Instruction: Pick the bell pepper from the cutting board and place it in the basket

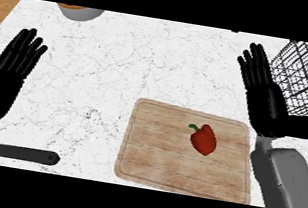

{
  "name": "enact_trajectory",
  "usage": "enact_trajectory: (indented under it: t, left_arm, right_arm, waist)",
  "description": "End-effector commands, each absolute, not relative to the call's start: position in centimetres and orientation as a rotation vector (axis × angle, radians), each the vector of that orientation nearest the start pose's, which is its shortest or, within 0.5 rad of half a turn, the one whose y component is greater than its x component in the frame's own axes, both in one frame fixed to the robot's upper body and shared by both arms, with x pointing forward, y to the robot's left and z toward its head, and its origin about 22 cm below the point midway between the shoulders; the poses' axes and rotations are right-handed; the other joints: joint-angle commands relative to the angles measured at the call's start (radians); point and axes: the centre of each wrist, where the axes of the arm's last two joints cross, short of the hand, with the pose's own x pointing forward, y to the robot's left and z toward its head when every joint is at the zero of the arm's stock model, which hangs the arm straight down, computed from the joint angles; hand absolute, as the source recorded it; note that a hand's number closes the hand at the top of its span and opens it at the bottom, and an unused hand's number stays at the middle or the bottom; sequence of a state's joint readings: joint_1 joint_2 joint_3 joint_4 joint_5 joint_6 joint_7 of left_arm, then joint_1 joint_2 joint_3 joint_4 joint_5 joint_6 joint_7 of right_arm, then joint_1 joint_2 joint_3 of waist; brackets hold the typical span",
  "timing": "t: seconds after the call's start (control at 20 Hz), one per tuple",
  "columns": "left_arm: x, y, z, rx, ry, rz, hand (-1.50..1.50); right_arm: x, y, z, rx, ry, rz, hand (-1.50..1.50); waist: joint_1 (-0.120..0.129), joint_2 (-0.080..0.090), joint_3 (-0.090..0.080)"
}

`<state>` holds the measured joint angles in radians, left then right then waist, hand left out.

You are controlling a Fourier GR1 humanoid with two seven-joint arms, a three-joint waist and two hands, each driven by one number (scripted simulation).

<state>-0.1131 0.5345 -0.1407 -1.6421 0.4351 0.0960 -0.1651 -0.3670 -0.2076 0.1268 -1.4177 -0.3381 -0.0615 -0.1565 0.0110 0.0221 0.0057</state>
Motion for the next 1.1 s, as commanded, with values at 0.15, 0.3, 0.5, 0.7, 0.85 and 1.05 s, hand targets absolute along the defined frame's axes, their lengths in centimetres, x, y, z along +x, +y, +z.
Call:
enact_trajectory:
  t: [0.15, 0.3, 0.5, 0.7, 0.85, 1.05]
  left_arm:
    - [23.5, 30.4, 0.0, 0.063, -1.365, -0.076, 0.0]
    - [21.1, 30.6, -3.3, 0.074, -1.163, -0.107, 0.0]
    - [20.0, 31.3, -4.7, 0.146, -1.034, -0.051, 0.0]
    - [20.0, 30.4, -5.3, 0.144, -1.011, -0.022, 0.0]
    - [19.6, 31.4, -5.4, 0.17, -1.003, -0.019, 0.0]
    - [18.7, 29.9, -6.2, 0.175, -0.991, -0.002, 0.0]
  right_arm:
    - [32.5, -13.6, 9.1, 0.719, -1.815, 0.464, 1.5]
    - [31.2, -9.8, 11.7, 0.951, -1.797, 0.947, 1.5]
    - [26.3, -7.5, 6.0, 1.111, -1.641, 1.096, -1.5]
    - [23.6, -8.1, 6.9, 0.845, -1.758, 1.236, -1.5]
    - [26.7, -10.1, 11.2, 0.427, -1.899, 1.399, -1.5]
    - [28.4, -13.0, 17.7, 0.04, -1.977, 1.528, -1.5]
  waist:
    - [0.042, 0.001, -0.005]
    - [0.098, 0.006, -0.007]
    - [0.005, -0.02, -0.004]
    - [-0.025, -0.028, -0.006]
    - [-0.036, -0.036, -0.008]
    - [-0.036, -0.035, -0.008]
